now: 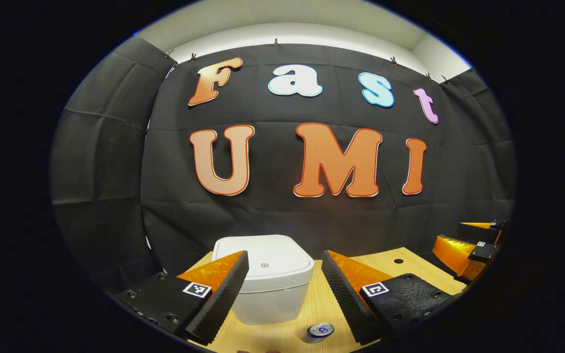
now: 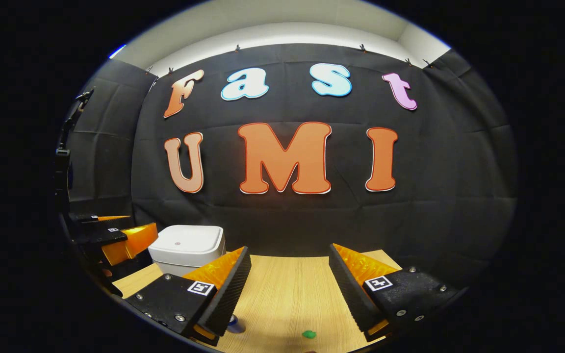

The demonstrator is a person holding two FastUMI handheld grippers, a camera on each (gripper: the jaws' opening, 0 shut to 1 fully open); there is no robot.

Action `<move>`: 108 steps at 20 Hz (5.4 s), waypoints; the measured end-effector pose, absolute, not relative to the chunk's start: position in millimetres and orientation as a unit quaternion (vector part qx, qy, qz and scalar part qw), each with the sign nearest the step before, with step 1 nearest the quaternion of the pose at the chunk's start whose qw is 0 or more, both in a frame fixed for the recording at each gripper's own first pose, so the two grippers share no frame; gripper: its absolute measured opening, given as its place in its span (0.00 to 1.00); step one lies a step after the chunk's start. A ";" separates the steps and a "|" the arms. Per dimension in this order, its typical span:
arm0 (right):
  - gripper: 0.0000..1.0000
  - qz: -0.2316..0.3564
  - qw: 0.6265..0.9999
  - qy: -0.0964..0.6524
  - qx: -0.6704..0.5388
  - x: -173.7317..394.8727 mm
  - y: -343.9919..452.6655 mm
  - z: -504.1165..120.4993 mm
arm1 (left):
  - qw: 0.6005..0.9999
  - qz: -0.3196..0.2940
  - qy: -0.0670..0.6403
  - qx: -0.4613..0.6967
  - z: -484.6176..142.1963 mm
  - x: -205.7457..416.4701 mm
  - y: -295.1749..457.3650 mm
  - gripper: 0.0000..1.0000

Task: Press the lid of the desktop garbage bin to open it, pick up the crumpled paper on the desktop and throw it into the bin, then pick up the pop can on the desktop and drop it into the bin, and finally close the garbage bin lid.

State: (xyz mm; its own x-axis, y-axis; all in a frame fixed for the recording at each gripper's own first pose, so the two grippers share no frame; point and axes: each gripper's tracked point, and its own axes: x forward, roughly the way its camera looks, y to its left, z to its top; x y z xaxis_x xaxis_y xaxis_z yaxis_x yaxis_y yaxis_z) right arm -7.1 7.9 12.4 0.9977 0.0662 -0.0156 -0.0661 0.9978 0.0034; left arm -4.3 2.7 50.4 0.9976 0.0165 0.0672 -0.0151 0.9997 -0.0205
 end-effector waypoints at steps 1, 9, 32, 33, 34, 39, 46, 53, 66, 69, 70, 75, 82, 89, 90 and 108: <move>0.95 0.030 1.000 0.009 0.001 -7.1 4.8 12.0 | 0.999 0.007 -0.033 -0.010 50.4 -3.8 1.0 0.95; 0.95 0.010 1.000 0.008 0.001 -5.6 -12.7 13.8 | 0.999 -0.007 -0.034 -0.003 53.2 4.2 -10.8 0.95; 0.95 -0.003 1.000 0.015 -0.009 9.4 -21.2 11.5 | 1.000 0.012 0.025 -0.005 39.7 24.5 16.5 0.00; 0.95 -0.004 1.000 0.013 -0.009 10.1 -21.7 12.0 | 0.999 0.013 0.032 -0.005 40.7 27.2 20.5 0.00; 0.95 -0.005 1.000 0.010 -0.008 10.9 -22.4 13.7 | 0.999 0.013 0.038 -0.004 41.7 28.7 20.7 0.00; 0.95 -0.006 1.000 0.016 -0.013 15.6 -22.6 10.3 | 0.997 -0.014 0.076 -0.011 59.3 40.1 29.0 0.00; 0.95 -0.018 1.000 0.024 -0.008 20.6 -30.6 4.3 | 0.990 -0.068 0.125 -0.022 88.3 79.2 41.5 0.00; 0.95 -0.031 0.999 0.040 -0.008 24.3 -36.2 -3.8 | 0.977 -0.088 0.196 -0.009 51.4 127.3 52.8 0.00; 0.96 -0.037 0.996 0.082 -0.002 21.5 -35.0 -31.5 | 0.941 -0.109 0.318 -0.027 -43.9 140.7 56.6 0.00; 0.95 -0.043 0.996 0.082 0.000 20.0 -37.1 -33.9 | 0.945 -0.120 0.298 -0.066 -44.4 142.7 55.4 0.01; 0.96 -0.043 0.996 0.083 0.004 20.3 -36.3 -34.6 | 0.946 -0.118 0.294 -0.063 -44.6 143.5 58.2 0.01; 0.95 -0.036 0.996 0.074 0.016 20.0 -32.7 -22.0 | 0.957 -0.109 0.265 -0.038 -37.3 140.7 56.3 0.01; 0.95 -0.038 0.997 0.073 0.012 12.7 -36.2 -16.1 | 0.976 -0.093 0.194 -0.015 22.2 131.1 52.5 0.01; 0.95 -0.036 0.997 0.066 0.012 5.8 -41.7 -8.2 | 0.991 -0.081 0.107 -0.012 79.6 106.2 44.3 0.00; 0.95 -0.034 0.997 0.064 0.013 5.3 -41.2 -7.3 | 0.991 -0.085 0.096 -0.027 82.5 101.0 39.1 0.00; 0.95 -0.015 0.998 0.056 0.015 -7.9 -46.6 -5.3 | 0.999 -0.033 0.012 -0.005 83.3 38.6 25.3 0.00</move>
